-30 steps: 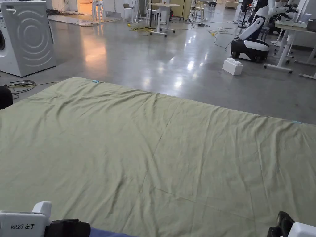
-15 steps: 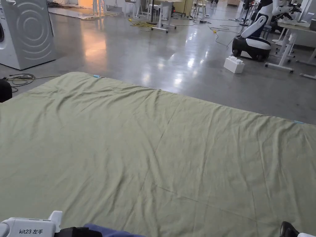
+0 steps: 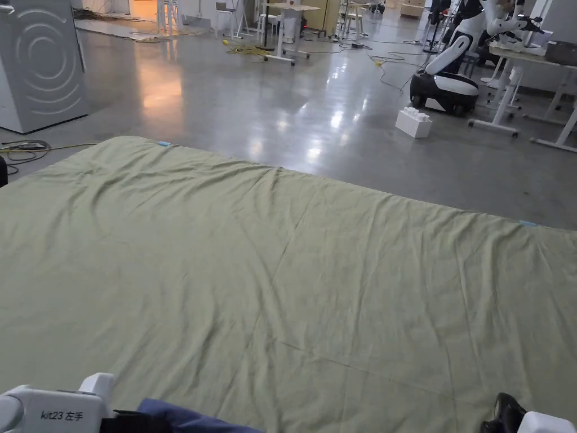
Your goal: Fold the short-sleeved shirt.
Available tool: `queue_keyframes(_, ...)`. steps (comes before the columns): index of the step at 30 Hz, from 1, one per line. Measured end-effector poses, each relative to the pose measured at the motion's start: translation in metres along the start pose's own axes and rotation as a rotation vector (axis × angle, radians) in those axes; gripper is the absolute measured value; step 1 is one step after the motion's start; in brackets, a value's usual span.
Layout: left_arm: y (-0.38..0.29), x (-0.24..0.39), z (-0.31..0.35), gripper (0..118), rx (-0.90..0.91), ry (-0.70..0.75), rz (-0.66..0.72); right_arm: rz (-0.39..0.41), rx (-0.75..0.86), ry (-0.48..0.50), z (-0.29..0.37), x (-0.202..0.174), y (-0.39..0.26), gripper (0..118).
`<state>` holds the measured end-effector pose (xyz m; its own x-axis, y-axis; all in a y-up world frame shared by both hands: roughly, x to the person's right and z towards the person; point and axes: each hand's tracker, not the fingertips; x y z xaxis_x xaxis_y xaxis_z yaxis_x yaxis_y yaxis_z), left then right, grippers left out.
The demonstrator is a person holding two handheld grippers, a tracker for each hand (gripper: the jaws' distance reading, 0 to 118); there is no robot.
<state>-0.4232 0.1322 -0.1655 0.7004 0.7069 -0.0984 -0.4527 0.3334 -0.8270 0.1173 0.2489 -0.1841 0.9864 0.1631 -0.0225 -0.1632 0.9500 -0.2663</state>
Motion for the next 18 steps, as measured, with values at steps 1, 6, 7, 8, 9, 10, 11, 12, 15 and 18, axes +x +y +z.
queue_keyframes(1, 0.002, 0.006, 0.004, 10, 0.004, 0.005, -0.017, -0.001, 0.004, -0.001, 0.001, 0.001, 0.001, 1)
queue_keyframes(6, 0.013, 0.03, 0.029, 9, 0.027, 0.076, -0.083, -0.001, 0.021, -0.005, 0.005, 0.008, 0.005, 1)
queue_keyframes(7, 0.015, 0.034, 0.035, 9, 0.034, 0.082, -0.08, 0.0, 0.023, -0.005, 0.006, 0.01, 0.005, 1)
queue_keyframes(8, 0.017, 0.037, 0.042, 9, 0.043, 0.091, -0.078, 0.0, 0.027, -0.007, 0.007, 0.011, 0.005, 1)
queue_keyframes(9, 0.019, 0.04, 0.049, 9, 0.051, 0.099, -0.084, -0.001, 0.029, -0.007, 0.008, 0.013, 0.005, 0)
queue_keyframes(10, 0.021, 0.044, 0.056, 9, 0.061, 0.119, -0.093, -0.001, 0.031, -0.008, 0.008, 0.014, 0.005, 1)
queue_keyframes(11, 0.022, 0.047, 0.064, 9, 0.068, 0.155, -0.102, -0.001, 0.032, -0.008, 0.009, 0.016, 0.005, 1)
queue_keyframes(12, 0.023, 0.051, 0.072, 9, 0.077, 0.189, -0.116, -0.001, 0.033, -0.007, 0.01, 0.017, 0.004, 1)
queue_keyframes(15, 0.026, 0.055, 0.087, 9, 0.09, 0.276, -0.13, -0.005, 0.037, -0.006, 0.011, 0.02, 0.002, 1)
queue_keyframes(18, 0.014, 0.087, 0.093, 9, 0.092, 0.331, -0.14, -0.012, 0.041, -0.006, 0.011, 0.021, 0.0, 1)
